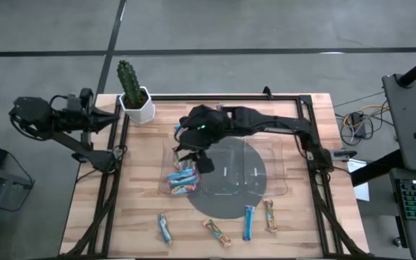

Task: Pick and place Granola Bars by type
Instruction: Put the blue granola bar into the middle transparent bin

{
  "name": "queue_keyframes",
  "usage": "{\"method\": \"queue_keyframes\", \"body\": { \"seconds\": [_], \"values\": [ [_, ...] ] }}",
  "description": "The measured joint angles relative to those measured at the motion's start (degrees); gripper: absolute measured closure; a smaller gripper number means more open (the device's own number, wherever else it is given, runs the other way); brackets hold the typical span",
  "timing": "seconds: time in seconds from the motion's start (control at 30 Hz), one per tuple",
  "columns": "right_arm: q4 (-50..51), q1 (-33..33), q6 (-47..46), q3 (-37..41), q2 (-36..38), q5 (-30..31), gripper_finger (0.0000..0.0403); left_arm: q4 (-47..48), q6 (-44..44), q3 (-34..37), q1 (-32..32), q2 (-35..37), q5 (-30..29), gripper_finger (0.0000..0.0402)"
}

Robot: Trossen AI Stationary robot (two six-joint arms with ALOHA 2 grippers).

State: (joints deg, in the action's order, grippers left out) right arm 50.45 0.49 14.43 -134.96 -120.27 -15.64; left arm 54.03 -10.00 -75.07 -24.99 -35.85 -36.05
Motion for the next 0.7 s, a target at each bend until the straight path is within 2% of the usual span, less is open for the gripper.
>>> {"method": "queue_keyframes", "body": {
  "seconds": [0.3,0.53,0.7],
  "values": [
    [0.39,0.32,0.48,0.47,11.01,0.14,0.0324,-0.22,-2.72,0.00,0.00,-1.63,-0.01,0.0402],
    [4.31,2.29,1.64,0.86,17.09,0.59,0.0378,-4.35,-1.00,0.00,-0.02,-2.81,0.18,0.0402],
    [6.91,3.53,1.56,2.27,19.67,0.79,0.0393,-7.11,0.13,0.02,-0.01,-3.58,3.44,0.0402]
  ]
}}
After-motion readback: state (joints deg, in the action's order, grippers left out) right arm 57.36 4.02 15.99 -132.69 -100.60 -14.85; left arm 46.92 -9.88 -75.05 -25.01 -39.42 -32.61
